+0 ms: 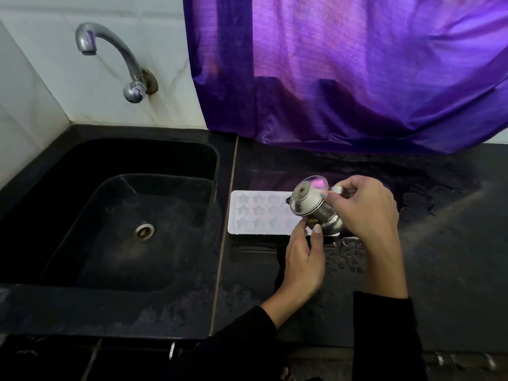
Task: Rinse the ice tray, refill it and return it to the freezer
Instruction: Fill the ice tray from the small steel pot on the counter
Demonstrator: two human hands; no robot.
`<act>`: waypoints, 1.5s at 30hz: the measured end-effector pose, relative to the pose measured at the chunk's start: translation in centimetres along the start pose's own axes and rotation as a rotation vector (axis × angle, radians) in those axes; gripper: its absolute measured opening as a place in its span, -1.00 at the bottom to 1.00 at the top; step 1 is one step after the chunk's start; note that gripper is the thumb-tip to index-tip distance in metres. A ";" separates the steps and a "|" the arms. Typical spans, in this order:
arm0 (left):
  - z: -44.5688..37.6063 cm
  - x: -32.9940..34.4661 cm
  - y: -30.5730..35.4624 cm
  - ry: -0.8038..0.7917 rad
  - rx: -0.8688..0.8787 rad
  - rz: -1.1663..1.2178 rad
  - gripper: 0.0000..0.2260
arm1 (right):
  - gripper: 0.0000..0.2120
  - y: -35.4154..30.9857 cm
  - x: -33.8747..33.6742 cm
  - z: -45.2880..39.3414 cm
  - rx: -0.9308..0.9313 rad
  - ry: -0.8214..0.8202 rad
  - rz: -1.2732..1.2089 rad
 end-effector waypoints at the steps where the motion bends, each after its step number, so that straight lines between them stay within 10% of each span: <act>1: 0.0 0.0 0.0 -0.001 -0.003 -0.008 -0.62 | -0.84 0.0 -0.1 0.0 0.002 0.001 -0.002; 45: 0.3 -3.6 1.0 0.056 -0.008 -0.028 -0.72 | -0.84 -2.8 1.2 1.3 -0.039 -0.028 -0.028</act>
Point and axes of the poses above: each hand's wrist, its own z-axis away from the middle knuckle, its own x-axis out of the palm, y = z × x, the point moved 9 cm from there along -z, towards the middle knuckle, and after that the axes turned 9 degrees about x, right-handed, at the moved point
